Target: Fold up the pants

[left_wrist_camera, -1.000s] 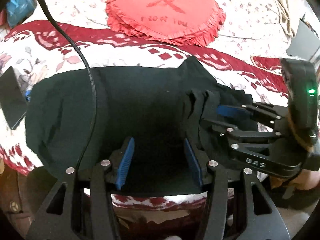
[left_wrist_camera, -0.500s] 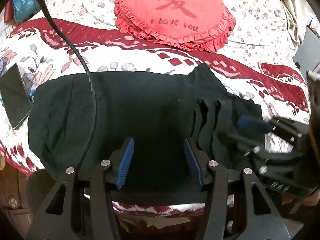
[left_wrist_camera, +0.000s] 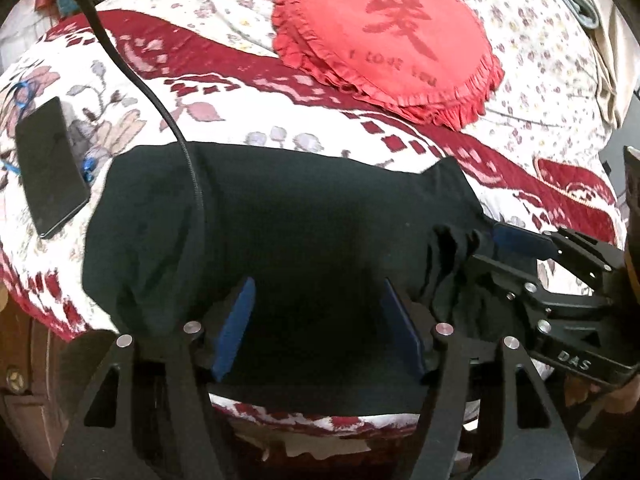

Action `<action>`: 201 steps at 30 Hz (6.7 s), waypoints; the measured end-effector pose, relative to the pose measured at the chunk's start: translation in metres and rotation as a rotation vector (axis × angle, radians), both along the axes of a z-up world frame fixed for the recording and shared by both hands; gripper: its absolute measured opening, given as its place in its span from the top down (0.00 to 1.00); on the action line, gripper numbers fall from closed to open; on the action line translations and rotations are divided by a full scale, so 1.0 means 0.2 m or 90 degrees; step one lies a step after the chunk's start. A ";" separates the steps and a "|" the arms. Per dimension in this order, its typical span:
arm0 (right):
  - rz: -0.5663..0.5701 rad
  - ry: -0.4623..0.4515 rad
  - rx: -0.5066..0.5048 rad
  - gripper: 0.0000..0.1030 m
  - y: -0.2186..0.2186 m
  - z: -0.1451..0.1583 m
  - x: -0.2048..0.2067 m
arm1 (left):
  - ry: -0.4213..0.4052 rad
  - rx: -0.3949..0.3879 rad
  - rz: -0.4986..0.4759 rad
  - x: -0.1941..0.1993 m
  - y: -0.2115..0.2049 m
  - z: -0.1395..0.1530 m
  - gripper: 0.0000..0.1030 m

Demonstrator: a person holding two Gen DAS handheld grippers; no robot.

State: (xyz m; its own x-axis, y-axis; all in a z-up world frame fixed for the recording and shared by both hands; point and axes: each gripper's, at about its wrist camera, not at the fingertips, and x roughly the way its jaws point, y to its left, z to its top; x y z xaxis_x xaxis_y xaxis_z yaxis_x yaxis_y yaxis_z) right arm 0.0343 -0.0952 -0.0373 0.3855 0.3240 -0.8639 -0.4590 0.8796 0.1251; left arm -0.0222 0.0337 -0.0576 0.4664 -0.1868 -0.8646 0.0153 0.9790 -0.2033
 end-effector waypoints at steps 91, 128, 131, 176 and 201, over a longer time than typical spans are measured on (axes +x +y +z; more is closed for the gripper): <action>-0.226 0.113 0.365 0.30 -0.80 -0.06 -0.25 | -0.142 -0.055 -0.293 -0.23 -0.34 0.28 0.54; -0.136 0.015 0.159 0.84 -0.58 0.09 -0.30 | -0.086 0.002 -0.180 0.02 -0.46 0.13 0.54; -0.111 0.029 0.142 0.84 -0.48 0.03 -0.29 | -0.085 0.029 -0.170 0.08 -0.50 0.10 0.54; -0.072 0.142 0.204 0.76 -0.45 -0.21 -0.47 | -0.035 0.071 -0.120 0.07 -0.53 -0.03 0.50; -0.191 0.123 0.288 0.42 -0.77 -0.26 -0.33 | 0.039 -0.110 -0.105 0.11 -0.28 -0.15 0.28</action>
